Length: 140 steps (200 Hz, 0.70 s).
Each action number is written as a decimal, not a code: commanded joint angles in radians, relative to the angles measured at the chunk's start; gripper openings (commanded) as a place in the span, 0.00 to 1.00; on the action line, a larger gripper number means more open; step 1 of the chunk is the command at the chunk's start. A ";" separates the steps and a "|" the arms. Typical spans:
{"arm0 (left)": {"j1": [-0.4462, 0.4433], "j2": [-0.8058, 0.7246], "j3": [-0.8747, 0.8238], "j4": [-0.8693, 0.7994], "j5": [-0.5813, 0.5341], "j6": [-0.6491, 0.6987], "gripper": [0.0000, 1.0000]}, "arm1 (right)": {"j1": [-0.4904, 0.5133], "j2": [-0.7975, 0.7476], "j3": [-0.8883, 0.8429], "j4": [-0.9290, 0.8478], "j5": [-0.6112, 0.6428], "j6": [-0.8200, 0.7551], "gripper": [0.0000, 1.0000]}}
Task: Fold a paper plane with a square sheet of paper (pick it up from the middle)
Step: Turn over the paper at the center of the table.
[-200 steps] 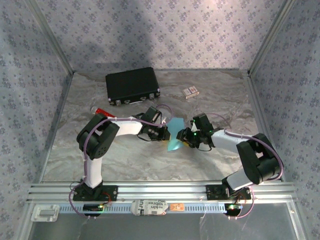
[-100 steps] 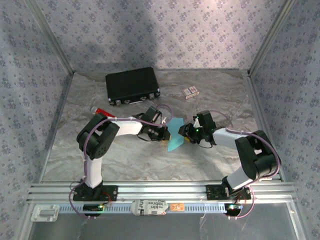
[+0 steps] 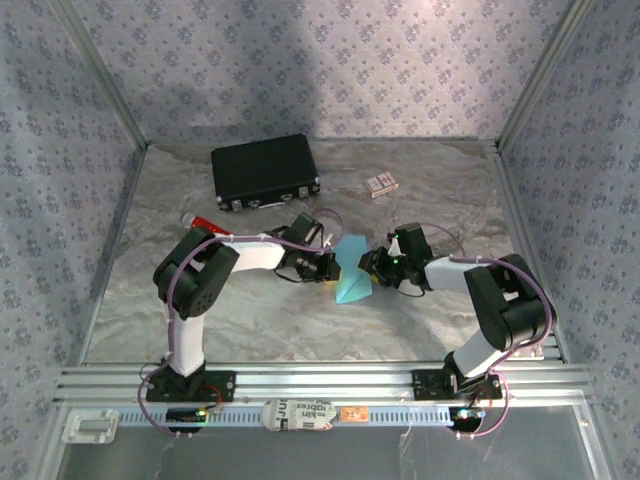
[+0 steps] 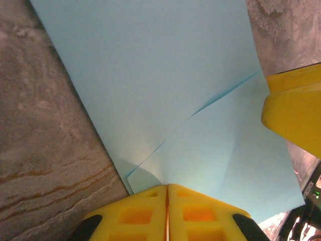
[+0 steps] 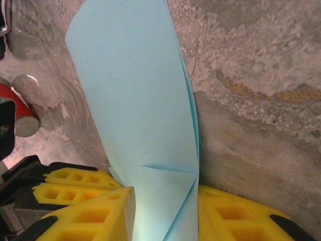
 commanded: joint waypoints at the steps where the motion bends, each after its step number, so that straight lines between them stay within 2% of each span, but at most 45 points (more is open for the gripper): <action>1: 0.000 -0.007 -0.019 -0.020 -0.001 -0.004 0.08 | -0.010 0.022 -0.016 0.038 -0.013 0.008 0.32; 79: 0.000 -0.013 -0.024 -0.005 0.002 -0.018 0.08 | -0.031 0.047 -0.041 0.104 -0.038 0.019 0.18; 124: 0.000 -0.043 -0.030 0.009 -0.008 -0.026 0.12 | -0.037 0.026 -0.050 0.109 -0.044 0.008 0.13; 140: 0.000 -0.068 -0.031 0.012 -0.014 -0.029 0.16 | -0.040 0.012 -0.056 0.112 -0.046 0.005 0.10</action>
